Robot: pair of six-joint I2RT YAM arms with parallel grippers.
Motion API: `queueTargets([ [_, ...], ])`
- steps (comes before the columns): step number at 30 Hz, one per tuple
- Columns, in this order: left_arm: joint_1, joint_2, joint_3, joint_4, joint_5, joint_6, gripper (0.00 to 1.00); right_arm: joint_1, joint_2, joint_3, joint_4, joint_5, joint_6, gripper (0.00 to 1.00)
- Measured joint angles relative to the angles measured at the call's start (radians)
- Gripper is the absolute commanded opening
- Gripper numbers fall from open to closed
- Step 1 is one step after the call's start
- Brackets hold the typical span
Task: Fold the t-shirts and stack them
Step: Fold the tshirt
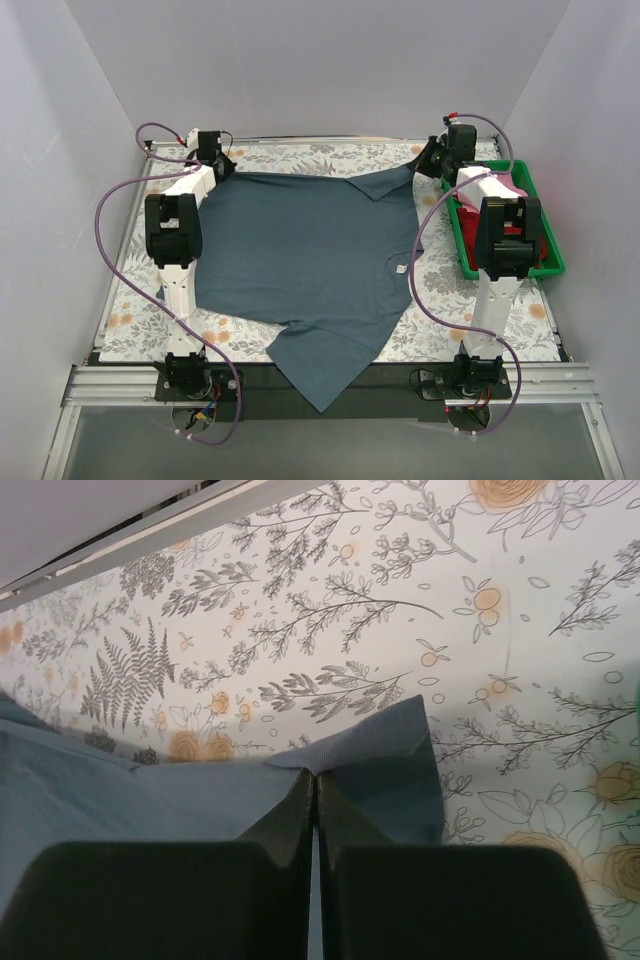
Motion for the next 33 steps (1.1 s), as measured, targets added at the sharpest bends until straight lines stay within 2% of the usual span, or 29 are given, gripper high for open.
queueTargets([
  [11,0.003,-0.014,-0.028,0.018,0.011,0.019,0.00,0.007,-0.037,-0.041,-0.047,-0.042,0.045,0.01],
  [27,0.008,-0.144,-0.141,0.001,0.015,0.068,0.00,0.089,-0.297,-0.178,-0.246,0.063,0.058,0.01],
  [33,0.012,-0.211,-0.182,-0.058,0.018,0.068,0.00,0.127,-0.412,-0.284,-0.307,0.114,0.090,0.01],
])
